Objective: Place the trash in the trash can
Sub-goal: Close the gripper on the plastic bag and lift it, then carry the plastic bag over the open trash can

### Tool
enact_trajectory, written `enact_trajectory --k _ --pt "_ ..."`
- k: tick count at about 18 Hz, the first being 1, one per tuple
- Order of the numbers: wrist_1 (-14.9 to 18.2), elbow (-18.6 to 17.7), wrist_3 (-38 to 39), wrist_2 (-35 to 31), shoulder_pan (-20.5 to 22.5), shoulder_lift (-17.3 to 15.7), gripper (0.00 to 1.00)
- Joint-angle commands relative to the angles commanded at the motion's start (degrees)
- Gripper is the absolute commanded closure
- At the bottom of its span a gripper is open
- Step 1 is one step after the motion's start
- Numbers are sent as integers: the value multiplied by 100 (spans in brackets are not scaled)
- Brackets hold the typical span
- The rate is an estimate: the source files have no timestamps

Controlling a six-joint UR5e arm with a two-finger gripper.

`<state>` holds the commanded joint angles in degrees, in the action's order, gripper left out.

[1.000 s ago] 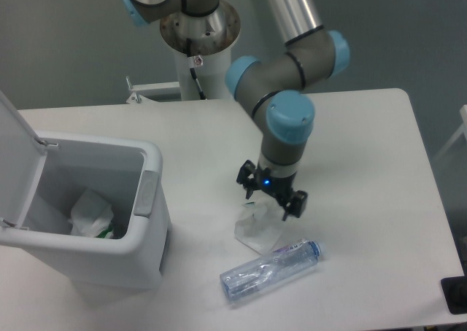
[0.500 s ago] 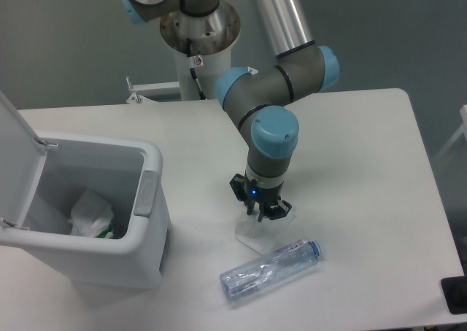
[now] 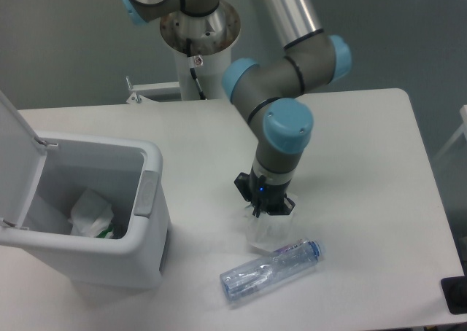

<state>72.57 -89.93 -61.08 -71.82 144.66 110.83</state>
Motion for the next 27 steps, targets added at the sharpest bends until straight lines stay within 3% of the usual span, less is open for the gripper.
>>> enact_trajectory --k 4,7,16,22,24,27 --pt "1301 659 -9 282 9 -53 100" --pt "1725 1081 0 659 18 -175 100" --pt "1682 1627 755 1951 18 -861 100" --pt "1647 1715 967 2260 -324 -993 100" --pt "1533 1715 1194 2260 -509 -1037 100" --pt "1077 1680 1633 2252 -842 -1002 100"
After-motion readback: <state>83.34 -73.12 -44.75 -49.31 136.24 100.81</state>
